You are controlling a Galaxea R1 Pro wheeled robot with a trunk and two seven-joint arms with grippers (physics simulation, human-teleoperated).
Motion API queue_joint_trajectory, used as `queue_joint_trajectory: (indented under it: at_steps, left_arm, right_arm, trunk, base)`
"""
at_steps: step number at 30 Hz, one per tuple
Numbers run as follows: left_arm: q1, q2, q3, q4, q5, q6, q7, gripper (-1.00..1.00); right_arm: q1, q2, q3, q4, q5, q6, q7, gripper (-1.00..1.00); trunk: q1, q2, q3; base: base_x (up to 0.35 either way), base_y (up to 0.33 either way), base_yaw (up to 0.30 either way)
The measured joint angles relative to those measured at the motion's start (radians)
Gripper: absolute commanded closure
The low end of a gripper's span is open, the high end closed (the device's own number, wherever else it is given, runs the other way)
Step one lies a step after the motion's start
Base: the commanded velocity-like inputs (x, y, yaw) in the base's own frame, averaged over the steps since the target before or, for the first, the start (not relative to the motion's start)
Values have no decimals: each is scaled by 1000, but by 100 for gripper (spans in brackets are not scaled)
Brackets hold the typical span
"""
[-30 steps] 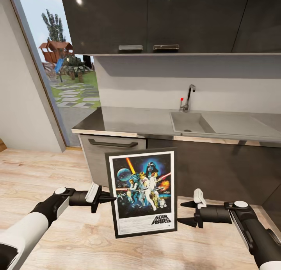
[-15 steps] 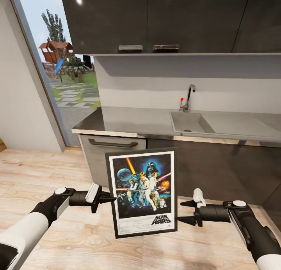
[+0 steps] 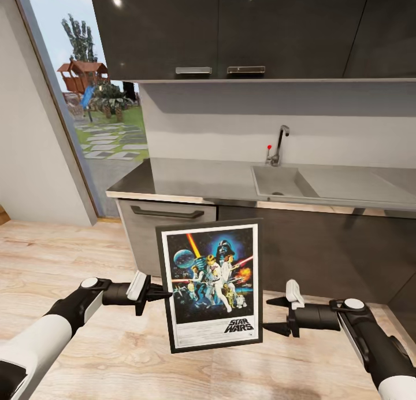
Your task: Pick up the poster from the kitchen countertop and hang it on one of the wall nails in the kitchen.
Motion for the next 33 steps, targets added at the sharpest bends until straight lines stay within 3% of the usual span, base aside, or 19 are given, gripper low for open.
queue_joint_trajectory:
  at_steps: [6, 14, 33]
  left_arm:
    - [0, 0, 0, 0, 0, 0, 0, 100]
    - [0, 0, 0, 0, 0, 0, 0, 100]
    - [0, -9, -1, -1, 0, 0, 0, 100]
  right_arm:
    - [-5, 2, 1, 31, -1, -12, 0, -100]
    - [-8, 6, 1, 76, 0, -84, -1, -100]
    - [-23, 11, 3, 103, -1, -95, -2, -100]
  trunk:
    - [0, 0, 0]
    - [0, 0, 0]
    - [0, 0, 0]
  base:
    - [0, 0, 0]
    - [0, 0, 0]
    - [0, 0, 0]
